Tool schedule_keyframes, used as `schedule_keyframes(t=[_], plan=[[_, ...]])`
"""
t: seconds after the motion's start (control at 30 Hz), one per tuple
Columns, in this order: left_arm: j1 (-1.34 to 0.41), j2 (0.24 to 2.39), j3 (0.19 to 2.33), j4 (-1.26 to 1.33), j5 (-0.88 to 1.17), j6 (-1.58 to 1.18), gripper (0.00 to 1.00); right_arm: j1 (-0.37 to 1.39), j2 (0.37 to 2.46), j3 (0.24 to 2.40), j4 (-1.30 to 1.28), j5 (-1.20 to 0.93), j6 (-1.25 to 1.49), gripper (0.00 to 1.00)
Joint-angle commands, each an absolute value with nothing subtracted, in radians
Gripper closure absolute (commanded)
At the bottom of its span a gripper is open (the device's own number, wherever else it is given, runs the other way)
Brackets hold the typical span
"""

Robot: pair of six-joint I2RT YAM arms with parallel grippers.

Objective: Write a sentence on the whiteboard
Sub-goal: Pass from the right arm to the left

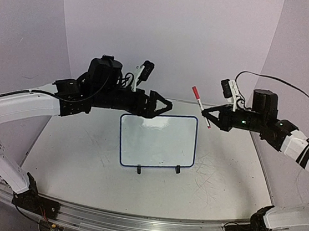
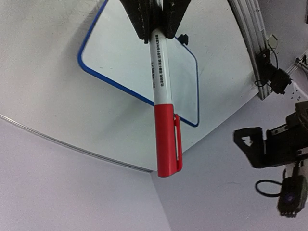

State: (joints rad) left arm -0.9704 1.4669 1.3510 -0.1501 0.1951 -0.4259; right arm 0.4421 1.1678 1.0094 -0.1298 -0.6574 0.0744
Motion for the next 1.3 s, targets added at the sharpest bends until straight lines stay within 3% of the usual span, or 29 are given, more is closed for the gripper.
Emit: schedule_keyframes(t=[0.0,0.2,0.43,0.83,1.1,1.27], plan=[[-0.933,1.485,1.411,-0.158,0.421,-0.527,0.02,0.552,1.234,1.082,-0.162,-0.71,0.016,1.0],[-0.819,1.496,1.378,-0.14,0.582,-0.701,0.05,0.636,1.28,1.114,-0.176,-0.699,-0.032,1.0],[-0.815,1.539,1.376,-0.119,0.697,-0.74,0.03,0.683,1.319,1.145,-0.189,-0.701,-0.045,1.0],[-0.815,1.589,1.363,-0.093,0.732,-0.765,0.3,0.731,1.368,1.169,-0.219,-0.651,-0.067,1.0],[-0.815,1.599,1.35,-0.087,0.721,-0.77,0.57,0.74,1.382,1.174,-0.235,-0.613,-0.085,1.0],[-0.815,1.603,1.344,-0.087,0.708,-0.769,0.66,0.744,1.392,1.183,-0.247,-0.601,-0.092,1.0]])
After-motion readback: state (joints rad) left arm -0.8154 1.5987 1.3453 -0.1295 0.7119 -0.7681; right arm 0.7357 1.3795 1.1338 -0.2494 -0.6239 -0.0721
